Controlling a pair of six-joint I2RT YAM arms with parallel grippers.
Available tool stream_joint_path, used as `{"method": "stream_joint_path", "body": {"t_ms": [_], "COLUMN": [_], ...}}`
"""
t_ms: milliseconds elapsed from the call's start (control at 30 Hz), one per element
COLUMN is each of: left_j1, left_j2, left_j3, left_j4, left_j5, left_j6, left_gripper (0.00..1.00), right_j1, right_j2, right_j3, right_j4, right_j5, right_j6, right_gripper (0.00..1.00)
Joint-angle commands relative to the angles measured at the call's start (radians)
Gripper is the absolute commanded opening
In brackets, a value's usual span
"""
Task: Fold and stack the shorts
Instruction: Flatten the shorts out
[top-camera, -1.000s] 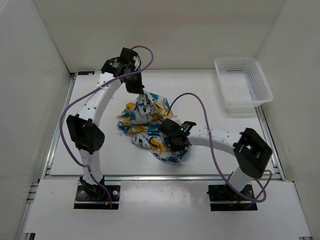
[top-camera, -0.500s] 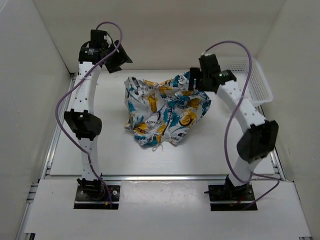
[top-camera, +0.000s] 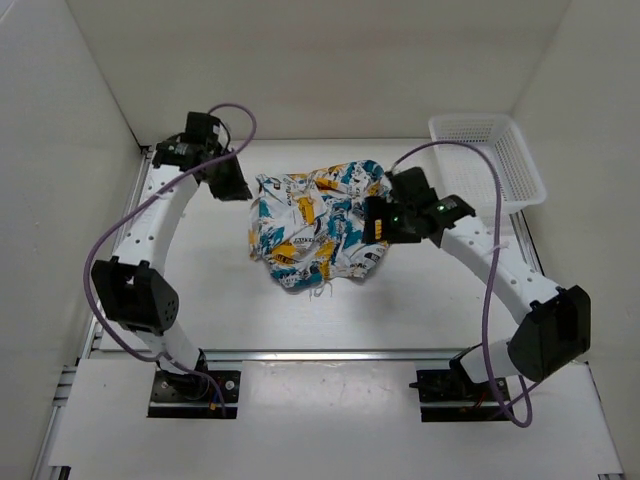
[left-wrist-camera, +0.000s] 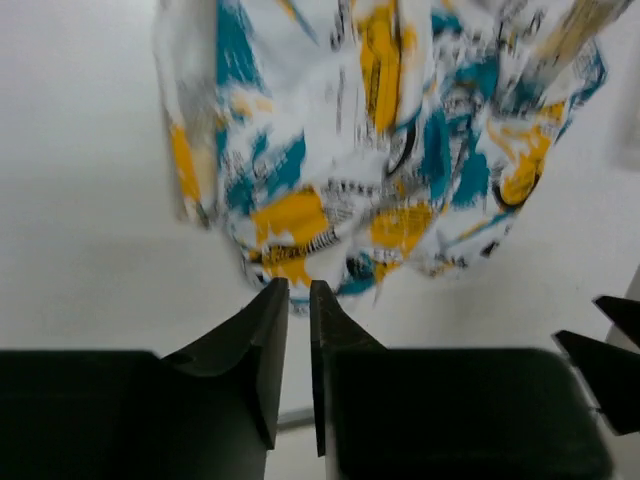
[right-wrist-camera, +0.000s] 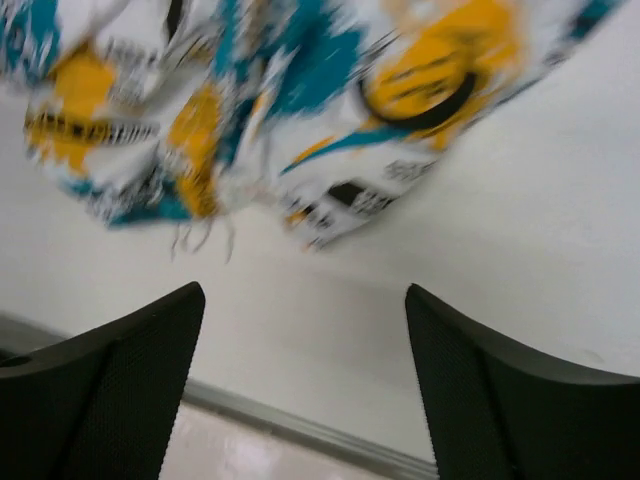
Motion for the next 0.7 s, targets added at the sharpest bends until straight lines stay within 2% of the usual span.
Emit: {"method": "stream_joint_path", "body": {"t_ms": [0,33,100,133,167,267,333,367,400,433,533,667], "left_j1": [-0.081,-0.101,-0.141,-0.185,-0.205,-0.248,-0.262,-0.271,-0.282,-0.282,-0.316,-0.446], "left_j2": [-0.076,-0.085,-0.085,-0.058,-0.045,0.051,0.111,0.165,0.186,0.206,0.249,0.249], "left_j3": [-0.233,-0.327,-0.390,-0.421,-0.432,-0.441,-0.441,-0.430,-0.420,-0.409,-0.346,-0.195], "left_j4": [0.063,0.074,0.083,0.099,0.114,0.139,0.165,0.178,0.179,0.179,0.179,0.179], "left_j5": [0.074,0.049,0.048,0.024,0.004,-0.047,-0.065,-0.065,-0.077,-0.078,-0.024,0.122], "left_j6": [0.011,-0.002,-0.013,-0.013,-0.025,-0.015,-0.015,-0.001,-0.001,-0.001,-0.001,-0.025], "left_gripper": [0.32,0.44,0.76,0.97,1.00,1.00,0.96,0.91,0.82,0.70,0.11,0.11], "right_j1": [0.134,0.145,0.145,0.145,0.145,0.105,0.077,0.056,0.044,0.030,-0.045,-0.220], "right_j2": [-0.025,-0.025,-0.036,-0.036,-0.047,-0.071,-0.108,-0.120,-0.134,-0.166,-0.246,-0.352], "right_j3": [-0.109,-0.126,-0.149,-0.159,-0.159,-0.137,-0.125,-0.125,-0.125,-0.116,-0.116,-0.116], "right_j4": [0.036,0.045,0.046,0.046,0.046,0.017,-0.016,-0.025,-0.036,-0.057,-0.109,-0.178], "right_j5": [-0.067,-0.058,-0.049,-0.049,-0.037,-0.028,-0.014,0.000,0.000,0.000,0.022,0.041], "right_j6": [0.121,0.138,0.163,0.163,0.163,0.141,0.118,0.118,0.118,0.109,0.109,0.077], "right_gripper": [0.88,0.90,0.94,0.96,0.97,0.98,1.00,1.00,1.00,1.00,1.00,1.00]}}
